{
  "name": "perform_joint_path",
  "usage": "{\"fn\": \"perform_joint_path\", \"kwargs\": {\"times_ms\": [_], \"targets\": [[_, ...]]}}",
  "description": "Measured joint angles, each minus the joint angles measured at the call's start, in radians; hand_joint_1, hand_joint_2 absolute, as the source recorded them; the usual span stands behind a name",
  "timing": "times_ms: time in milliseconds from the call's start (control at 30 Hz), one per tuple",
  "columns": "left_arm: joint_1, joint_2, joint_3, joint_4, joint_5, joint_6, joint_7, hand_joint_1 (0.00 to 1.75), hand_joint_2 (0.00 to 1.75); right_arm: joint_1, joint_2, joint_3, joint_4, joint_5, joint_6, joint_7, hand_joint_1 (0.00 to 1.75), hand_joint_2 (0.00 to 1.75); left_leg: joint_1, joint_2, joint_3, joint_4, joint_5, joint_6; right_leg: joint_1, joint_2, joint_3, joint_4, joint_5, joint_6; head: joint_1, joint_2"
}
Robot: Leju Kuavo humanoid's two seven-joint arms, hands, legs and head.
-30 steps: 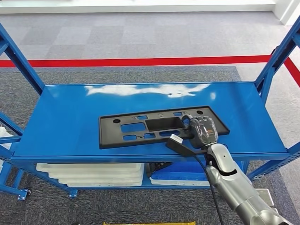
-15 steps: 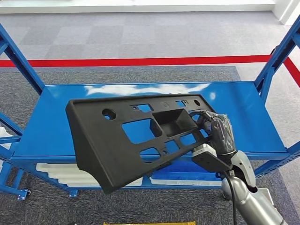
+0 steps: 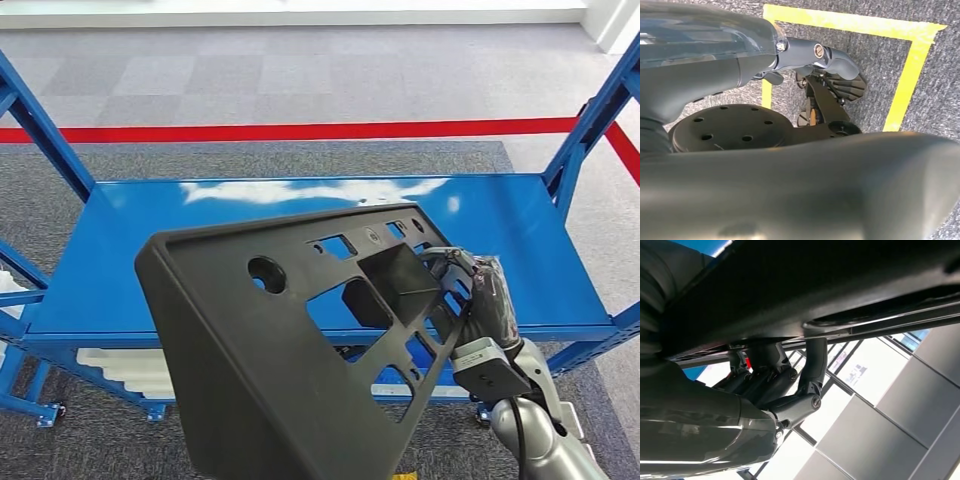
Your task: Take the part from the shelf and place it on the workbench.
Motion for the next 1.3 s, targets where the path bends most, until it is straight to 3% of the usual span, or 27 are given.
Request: {"fn": "perform_joint_path", "kwargs": {"times_ms": [233, 367, 533, 800, 1067, 1300], "targets": [[0.000, 0.000, 0.004, 0.000, 0.000, -0.003, 0.005, 0.00, 1.75, 0.020, 0.000, -0.013, -0.018, -0.021, 0.006, -0.008, 1.75, 1.75, 0.000, 0.000, 0.000, 0.000, 0.000, 0.000, 0.000, 0.000, 0.000, 0.000, 0.000, 0.000, 0.000, 0.000], [0.000, 0.000, 0.007, 0.000, 0.000, -0.007, 0.004, 0.00, 1.75, 0.028, 0.006, -0.028, -0.019, -0.109, 0.022, -0.032, 1.75, 1.75, 0.000, 0.000, 0.000, 0.000, 0.000, 0.000, 0.000, 0.000, 0.000, 0.000, 0.000, 0.000, 0.000, 0.000], [0.000, 0.000, 0.013, 0.000, -0.003, -0.010, 0.001, 0.00, 1.75, 0.045, 0.044, -0.077, -0.019, -0.276, 0.067, -0.085, 1.75, 1.75, 0.000, 0.000, 0.000, 0.000, 0.000, 0.000, 0.000, 0.000, 0.000, 0.000, 0.000, 0.000, 0.000, 0.000], [0.000, 0.000, 0.016, 0.000, -0.010, -0.017, -0.010, 0.00, 1.75, 0.066, 0.101, -0.143, -0.004, -0.345, 0.107, -0.097, 1.75, 1.75, 0.000, 0.000, 0.000, 0.000, 0.000, 0.000, 0.000, 0.000, 0.000, 0.000, 0.000, 0.000, 0.000, 0.000], [-0.001, 0.000, 0.016, 0.000, -0.040, -0.005, -0.020, 0.00, 1.75, 0.065, 0.145, -0.165, 0.026, -0.528, 0.289, -0.122, 1.75, 1.75, 0.000, 0.000, 0.000, 0.000, 0.000, 0.000, 0.000, 0.000, 0.000, 0.000, 0.000, 0.000, 0.000, 0.000], [-0.004, 0.000, 0.016, 0.000, -0.048, -0.005, -0.018, 0.00, 1.75, 0.035, 0.184, -0.125, 0.057, -0.686, 0.462, -0.108, 1.75, 1.75, 0.000, 0.000, 0.000, 0.000, 0.000, 0.000, 0.000, 0.000, 0.000, 0.000, 0.000, 0.000, 0.000, 0.000]]}}
